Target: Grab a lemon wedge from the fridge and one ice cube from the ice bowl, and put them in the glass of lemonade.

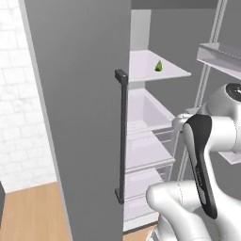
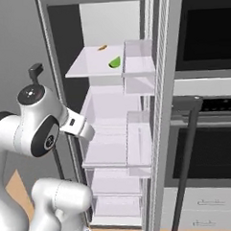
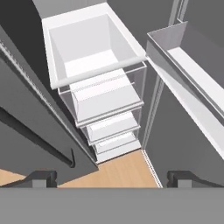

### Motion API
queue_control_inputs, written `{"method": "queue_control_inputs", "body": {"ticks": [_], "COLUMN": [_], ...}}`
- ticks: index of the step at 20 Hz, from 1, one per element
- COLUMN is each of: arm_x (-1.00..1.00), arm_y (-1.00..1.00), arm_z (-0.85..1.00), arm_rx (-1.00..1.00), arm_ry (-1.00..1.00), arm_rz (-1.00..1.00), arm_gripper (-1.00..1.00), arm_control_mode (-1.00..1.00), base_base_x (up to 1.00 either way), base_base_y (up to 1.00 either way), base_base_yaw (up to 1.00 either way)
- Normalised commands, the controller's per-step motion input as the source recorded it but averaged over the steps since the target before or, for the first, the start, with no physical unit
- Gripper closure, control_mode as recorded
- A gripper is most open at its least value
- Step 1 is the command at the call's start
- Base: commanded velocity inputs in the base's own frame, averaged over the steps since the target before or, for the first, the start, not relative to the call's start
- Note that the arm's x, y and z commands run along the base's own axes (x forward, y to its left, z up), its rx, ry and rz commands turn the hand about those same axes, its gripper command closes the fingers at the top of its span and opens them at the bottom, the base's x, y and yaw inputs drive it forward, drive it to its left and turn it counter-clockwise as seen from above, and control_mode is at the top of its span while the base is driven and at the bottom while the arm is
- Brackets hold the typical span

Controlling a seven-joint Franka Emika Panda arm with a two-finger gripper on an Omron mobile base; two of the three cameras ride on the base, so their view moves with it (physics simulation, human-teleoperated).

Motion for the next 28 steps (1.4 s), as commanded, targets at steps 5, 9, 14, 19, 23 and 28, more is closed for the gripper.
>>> {"method": "queue_control_inputs", "body": {"ticks": [5,9,14,19,23,28], "arm_x": [0.00,0.00,0.00,0.00,0.00,0.00], "arm_y": [0.00,0.00,0.00,0.00,0.00,0.00], "arm_z": [0.00,0.00,0.00,0.00,0.00,0.00], "arm_rx": [0.00,0.00,0.00,0.00,0.00,0.00], "arm_ry": [0.00,0.00,0.00,0.00,0.00,0.00], "arm_rz": [0.00,0.00,0.00,0.00,0.00,0.00], "arm_gripper": [-1.00,-1.00,-1.00,-1.00,-1.00,-1.00], "arm_control_mode": [1.00,1.00,1.00,1.00,1.00,1.00], "base_base_x": [0.69,0.68,0.45,0.10,0.00,0.05], "base_base_y": [0.00,-0.07,-0.34,-0.17,-0.39,-0.05], "base_base_yaw": [-0.02,-0.01,0.01,0.00,-0.06,-0.07]}}
